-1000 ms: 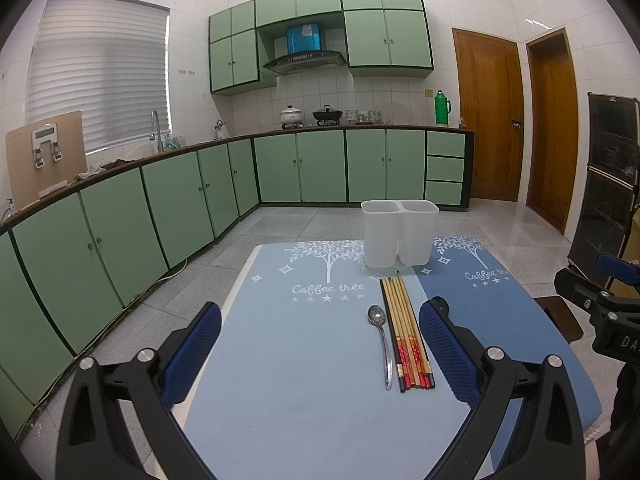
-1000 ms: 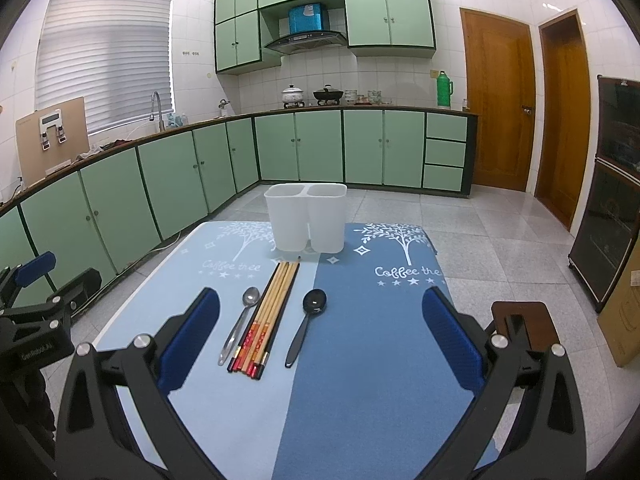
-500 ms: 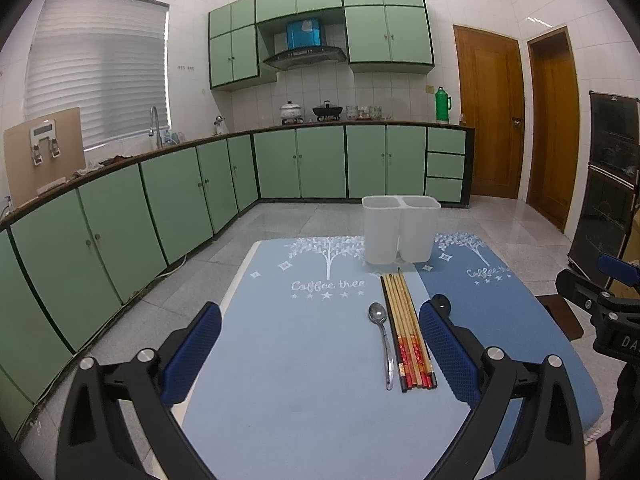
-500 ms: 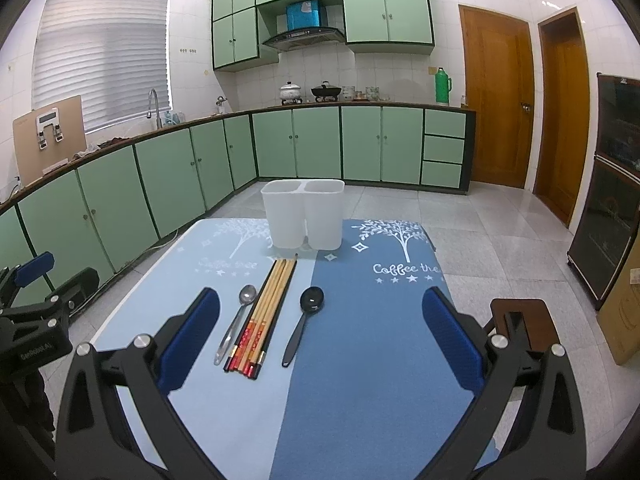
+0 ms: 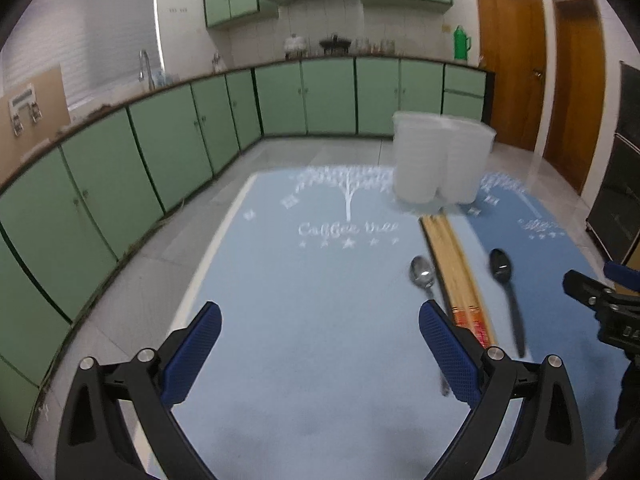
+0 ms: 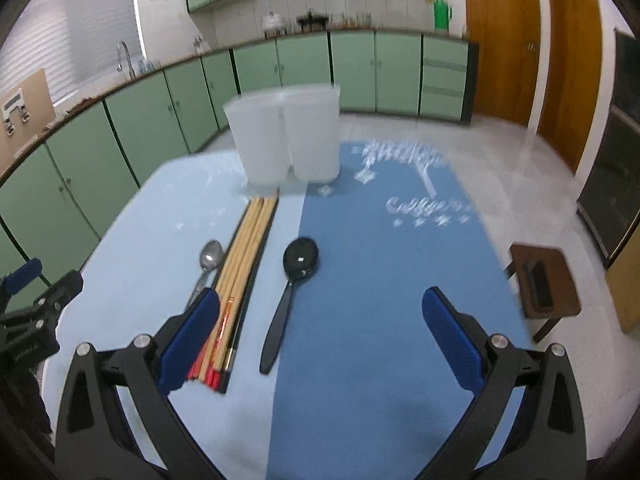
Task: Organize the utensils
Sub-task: 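Grasp the black plastic spoon with the right tool while the left tool grasps the silver spoon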
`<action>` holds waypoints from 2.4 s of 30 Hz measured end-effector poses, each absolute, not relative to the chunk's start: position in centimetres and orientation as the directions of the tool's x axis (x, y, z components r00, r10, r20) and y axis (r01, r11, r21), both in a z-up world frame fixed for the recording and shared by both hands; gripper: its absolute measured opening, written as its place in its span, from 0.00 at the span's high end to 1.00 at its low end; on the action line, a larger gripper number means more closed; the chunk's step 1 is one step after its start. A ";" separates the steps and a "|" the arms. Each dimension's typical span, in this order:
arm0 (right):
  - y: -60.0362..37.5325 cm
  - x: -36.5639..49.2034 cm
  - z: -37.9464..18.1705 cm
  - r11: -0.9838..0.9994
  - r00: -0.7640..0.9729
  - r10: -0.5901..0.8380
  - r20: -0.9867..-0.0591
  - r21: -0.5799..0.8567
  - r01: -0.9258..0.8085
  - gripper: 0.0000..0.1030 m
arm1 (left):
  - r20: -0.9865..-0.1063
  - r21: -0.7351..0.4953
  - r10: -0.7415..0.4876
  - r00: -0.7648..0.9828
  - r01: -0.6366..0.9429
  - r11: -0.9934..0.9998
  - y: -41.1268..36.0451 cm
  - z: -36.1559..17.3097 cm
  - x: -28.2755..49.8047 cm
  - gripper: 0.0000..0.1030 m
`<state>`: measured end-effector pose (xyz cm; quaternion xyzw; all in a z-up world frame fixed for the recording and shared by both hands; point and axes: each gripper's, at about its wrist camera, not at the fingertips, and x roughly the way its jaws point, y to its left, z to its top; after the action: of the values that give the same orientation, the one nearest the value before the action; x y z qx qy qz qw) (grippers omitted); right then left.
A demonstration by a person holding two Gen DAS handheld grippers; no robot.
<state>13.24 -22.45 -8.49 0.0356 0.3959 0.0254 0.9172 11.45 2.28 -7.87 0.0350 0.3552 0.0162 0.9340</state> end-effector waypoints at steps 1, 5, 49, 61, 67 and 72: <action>-22.2 14.2 -9.2 0.996 0.667 0.079 -0.740 0.090 -0.018 0.05 | -0.675 0.075 0.055 0.736 -0.006 0.997 2.3 -8.4 12.1 0.06; -21.4 17.0 -11.0 0.996 0.624 0.071 -0.778 0.085 -0.008 0.08 | -0.708 0.085 0.073 0.702 -0.017 0.996 2.4 -9.9 14.0 0.07; -22.5 21.4 -14.0 1.000 0.581 -0.001 -0.814 -0.015 -0.020 0.67 | -0.823 0.150 0.062 0.564 0.111 0.982 -3.0 -15.8 21.9 0.05; -25.3 22.4 -13.7 0.999 0.564 -0.022 -0.826 -0.038 -0.016 0.64 | -0.820 0.086 0.007 0.572 0.112 0.990 -3.3 -14.6 23.3 0.06; -26.4 23.2 -13.8 1.000 0.541 0.021 -0.841 0.015 -0.015 0.61 | -0.834 0.094 0.010 0.551 0.124 0.988 -3.8 -14.9 24.7 0.06; -26.3 23.7 -13.9 1.000 0.538 0.019 -0.843 0.011 -0.019 0.59 | -0.839 0.093 0.015 0.543 0.115 0.989 -4.0 -15.1 25.4 0.06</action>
<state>23.66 -26.30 -13.90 0.0003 0.4807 0.0107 0.8768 25.37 -3.99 -15.06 0.0685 0.4770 -0.0285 0.8757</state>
